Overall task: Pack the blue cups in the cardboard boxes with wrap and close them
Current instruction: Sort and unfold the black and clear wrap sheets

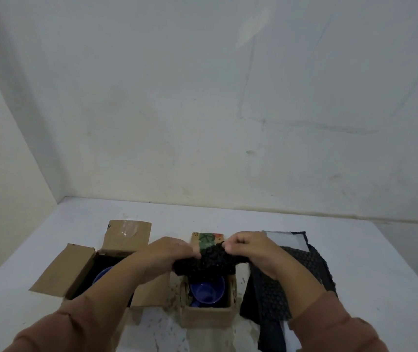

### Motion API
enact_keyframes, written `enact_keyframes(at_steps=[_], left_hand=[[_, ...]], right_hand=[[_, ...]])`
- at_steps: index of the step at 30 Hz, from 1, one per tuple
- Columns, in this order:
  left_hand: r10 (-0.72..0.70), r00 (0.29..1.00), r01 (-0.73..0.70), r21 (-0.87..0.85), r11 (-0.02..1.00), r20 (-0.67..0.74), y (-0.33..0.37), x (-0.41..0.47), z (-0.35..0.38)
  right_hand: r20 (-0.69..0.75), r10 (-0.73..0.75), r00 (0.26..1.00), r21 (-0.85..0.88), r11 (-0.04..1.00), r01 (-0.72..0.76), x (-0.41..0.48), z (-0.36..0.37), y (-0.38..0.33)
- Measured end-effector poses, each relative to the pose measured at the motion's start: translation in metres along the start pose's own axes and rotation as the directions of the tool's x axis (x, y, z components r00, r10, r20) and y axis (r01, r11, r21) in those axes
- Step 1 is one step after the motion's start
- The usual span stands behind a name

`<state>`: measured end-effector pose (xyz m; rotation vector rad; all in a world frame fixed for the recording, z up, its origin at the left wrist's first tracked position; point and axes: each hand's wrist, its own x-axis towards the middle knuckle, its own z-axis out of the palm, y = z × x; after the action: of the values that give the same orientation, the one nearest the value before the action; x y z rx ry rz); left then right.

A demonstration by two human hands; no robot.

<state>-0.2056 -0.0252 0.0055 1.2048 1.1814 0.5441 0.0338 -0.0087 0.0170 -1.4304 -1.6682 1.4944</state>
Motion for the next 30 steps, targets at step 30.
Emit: enact_keyframes(at_steps=[30], left_hand=[[0.240, 0.970, -0.014, 0.993, -0.115, 0.042, -0.023, 0.053, 0.053]], right_hand=[[0.047, -0.277, 0.960, -0.952, 0.278, 0.127, 0.042, 0.061, 0.055]])
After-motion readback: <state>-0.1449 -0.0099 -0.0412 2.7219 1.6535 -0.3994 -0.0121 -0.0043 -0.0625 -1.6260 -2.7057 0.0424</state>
